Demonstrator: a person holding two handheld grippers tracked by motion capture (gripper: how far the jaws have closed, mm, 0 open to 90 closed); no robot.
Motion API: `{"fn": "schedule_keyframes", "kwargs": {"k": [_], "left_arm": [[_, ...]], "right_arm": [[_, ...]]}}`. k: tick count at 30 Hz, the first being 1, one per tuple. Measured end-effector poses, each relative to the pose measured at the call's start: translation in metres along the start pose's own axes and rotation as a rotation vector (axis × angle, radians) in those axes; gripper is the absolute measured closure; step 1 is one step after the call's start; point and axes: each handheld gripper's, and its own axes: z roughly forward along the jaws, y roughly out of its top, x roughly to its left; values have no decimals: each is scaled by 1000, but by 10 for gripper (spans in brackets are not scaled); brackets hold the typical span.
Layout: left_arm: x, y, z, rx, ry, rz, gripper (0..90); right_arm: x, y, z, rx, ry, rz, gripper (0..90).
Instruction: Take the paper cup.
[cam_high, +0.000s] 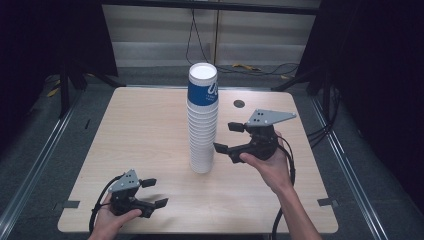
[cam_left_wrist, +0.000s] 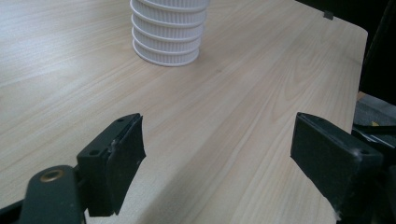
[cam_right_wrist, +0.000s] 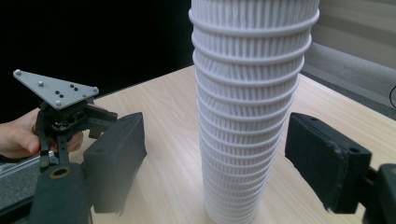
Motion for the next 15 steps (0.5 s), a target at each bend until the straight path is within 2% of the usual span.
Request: {"fn": "schedule_keyframes", "kwargs": {"k": [3, 8, 15], "left_arm": [[1, 0, 0, 2, 5, -4, 173], [-1, 0, 3, 10, 0, -2, 173], [0, -1, 2, 13, 1, -1, 173]], "right_arm": [[-1, 8, -2, -13, -11, -14, 185], [-4, 21, -6, -67, -3, -4, 184], [-7, 41, -10, -101, -2, -17, 179]]}}
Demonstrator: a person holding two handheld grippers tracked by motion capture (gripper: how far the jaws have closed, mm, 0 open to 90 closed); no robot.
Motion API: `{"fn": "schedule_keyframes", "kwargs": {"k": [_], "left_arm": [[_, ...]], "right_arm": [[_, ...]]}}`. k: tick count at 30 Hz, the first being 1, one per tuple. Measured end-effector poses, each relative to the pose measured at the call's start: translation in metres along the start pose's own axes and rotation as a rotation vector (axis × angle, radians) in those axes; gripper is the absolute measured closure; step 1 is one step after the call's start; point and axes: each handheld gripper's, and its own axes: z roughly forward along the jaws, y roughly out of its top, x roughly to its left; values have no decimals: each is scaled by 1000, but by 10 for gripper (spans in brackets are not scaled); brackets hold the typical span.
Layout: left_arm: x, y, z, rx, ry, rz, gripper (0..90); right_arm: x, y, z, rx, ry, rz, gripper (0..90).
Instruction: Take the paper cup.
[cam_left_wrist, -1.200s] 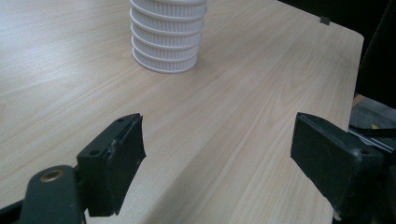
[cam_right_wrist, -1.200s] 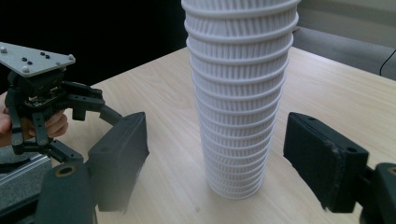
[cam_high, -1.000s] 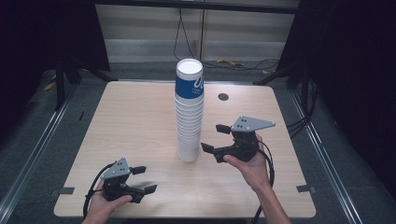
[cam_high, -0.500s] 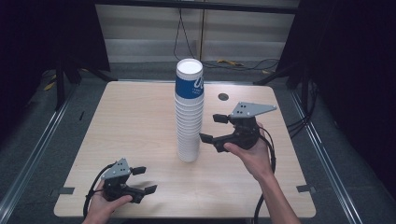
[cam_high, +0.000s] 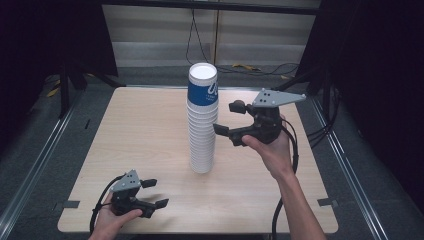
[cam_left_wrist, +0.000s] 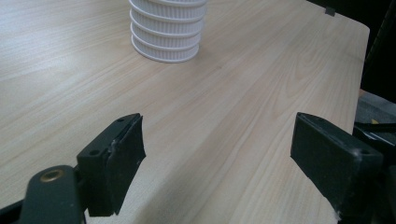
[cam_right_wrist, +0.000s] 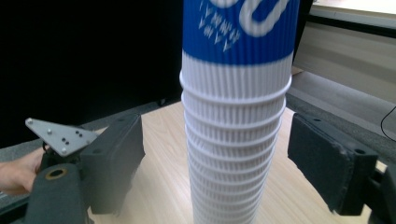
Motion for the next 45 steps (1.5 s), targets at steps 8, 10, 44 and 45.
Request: {"fn": "schedule_keyframes", "kwargs": {"k": [8, 10, 44, 45], "left_arm": [[-1, -1, 2, 15, -6, 6, 173], [-1, -1, 3, 17, -5, 8, 173], [3, -3, 0, 18, 2, 2, 173], [3, -3, 1, 18, 3, 2, 173]], "right_arm": [[-4, 17, 7, -3, 3, -10, 162], [-5, 22, 9, -4, -2, -13, 158], [-16, 58, 58, -21, 29, 23, 156], [-16, 58, 58, -23, 28, 23, 162]]}}
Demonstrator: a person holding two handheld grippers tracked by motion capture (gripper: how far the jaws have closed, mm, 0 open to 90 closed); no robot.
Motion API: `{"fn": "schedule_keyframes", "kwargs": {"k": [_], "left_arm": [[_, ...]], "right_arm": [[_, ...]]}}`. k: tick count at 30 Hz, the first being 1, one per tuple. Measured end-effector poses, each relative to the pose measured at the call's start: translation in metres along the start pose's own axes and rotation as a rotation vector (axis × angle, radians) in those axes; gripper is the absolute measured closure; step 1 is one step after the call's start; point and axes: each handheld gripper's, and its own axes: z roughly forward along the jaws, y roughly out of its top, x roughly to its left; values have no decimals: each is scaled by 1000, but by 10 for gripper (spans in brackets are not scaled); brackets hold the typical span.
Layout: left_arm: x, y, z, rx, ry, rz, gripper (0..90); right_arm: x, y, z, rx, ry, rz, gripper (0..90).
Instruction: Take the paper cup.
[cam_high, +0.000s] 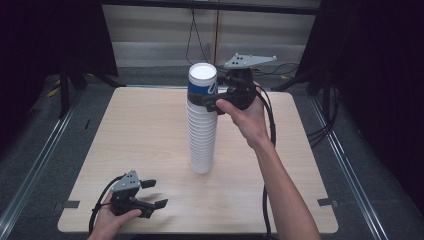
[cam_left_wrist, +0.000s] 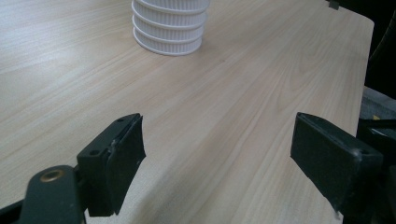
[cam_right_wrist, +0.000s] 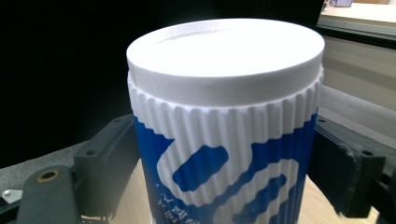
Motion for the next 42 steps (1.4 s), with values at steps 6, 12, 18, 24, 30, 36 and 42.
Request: {"fn": "schedule_keyframes", "kwargs": {"k": [6, 12, 18, 24, 30, 36, 42], "left_arm": [[0, 0, 0, 0, -3, 3, 173], [0, 0, -1, -3, -1, -2, 173], [2, 0, -2, -7, 2, -5, 173], [2, -1, -1, 2, 7, -4, 178], [3, -2, -2, -3, 9, -13, 180], [5, -2, -2, 2, 5, -12, 183], [5, -2, -3, -5, 11, -14, 183]], "right_arm": [[0, 1, 0, -19, -6, 3, 179], [0, 1, 1, -25, -14, -2, 223], [0, 2, 0, -27, -18, -8, 227], [1, 2, 1, -32, -24, -3, 228], [1, 2, 1, -44, -26, -7, 229], [1, 6, -1, -59, -31, -18, 230], [2, 8, -5, -85, -40, -17, 232]]}}
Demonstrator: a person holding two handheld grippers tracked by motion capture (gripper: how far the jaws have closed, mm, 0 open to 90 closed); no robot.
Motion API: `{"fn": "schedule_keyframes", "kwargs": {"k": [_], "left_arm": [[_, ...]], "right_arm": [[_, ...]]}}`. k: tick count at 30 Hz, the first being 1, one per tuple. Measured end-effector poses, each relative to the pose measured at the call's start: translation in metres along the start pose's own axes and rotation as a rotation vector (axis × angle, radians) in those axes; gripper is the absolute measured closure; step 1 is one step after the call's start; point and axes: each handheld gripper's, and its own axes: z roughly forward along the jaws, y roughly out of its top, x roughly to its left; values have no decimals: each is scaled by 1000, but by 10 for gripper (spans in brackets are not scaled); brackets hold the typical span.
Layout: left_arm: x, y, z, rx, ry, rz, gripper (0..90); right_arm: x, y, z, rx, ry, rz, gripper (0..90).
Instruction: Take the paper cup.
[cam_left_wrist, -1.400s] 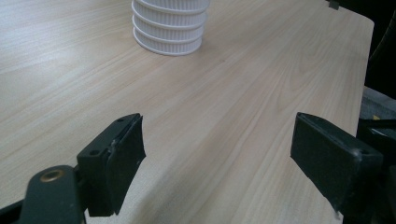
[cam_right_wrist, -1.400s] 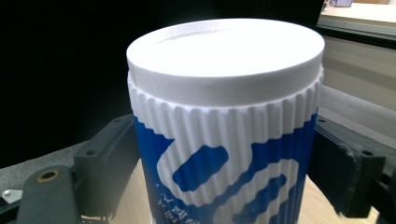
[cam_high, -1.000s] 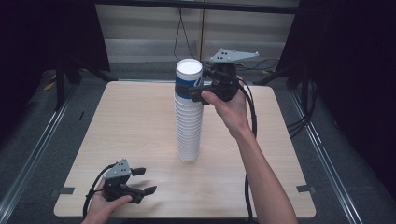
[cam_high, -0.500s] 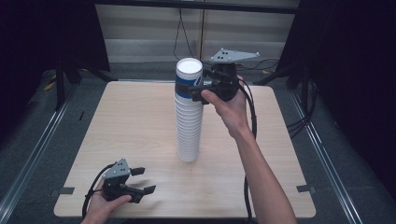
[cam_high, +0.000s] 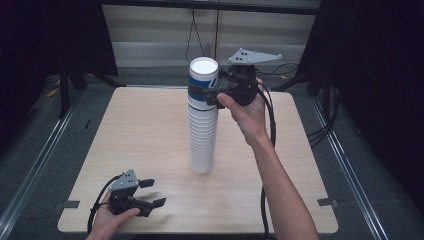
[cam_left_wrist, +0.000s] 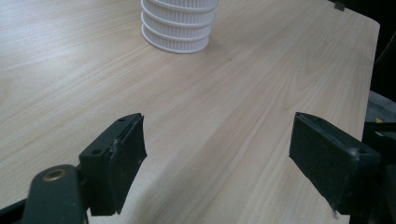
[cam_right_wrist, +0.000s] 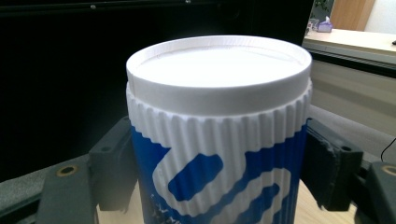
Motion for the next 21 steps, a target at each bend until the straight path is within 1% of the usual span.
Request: {"fn": "schedule_keyframes", "kwargs": {"k": [2, 3, 6, 11, 13, 17, 19, 21], "left_arm": [[0, 0, 0, 0, 1, 0, 183], [0, 0, 0, 0, 0, -1, 183], [0, 0, 0, -1, 1, 4, 183], [0, 0, -1, -3, 2, 0, 183], [0, 0, -1, -5, 2, -2, 183], [0, 1, -3, -18, 12, -1, 185], [0, 1, -4, -21, 17, 4, 187], [0, 0, -3, -20, 18, -1, 188]], "right_arm": [[1, 1, -1, -7, -1, 1, 232], [1, 2, -1, -13, -9, 7, 232], [1, 3, -2, -37, -6, 28, 234], [1, 6, -2, -67, -9, 31, 236], [1, 8, -3, -71, -12, 27, 238], [2, 12, -8, -119, -29, 31, 240], [3, 14, -9, -127, -32, 28, 241], [3, 15, -10, -129, -33, 29, 241]]}}
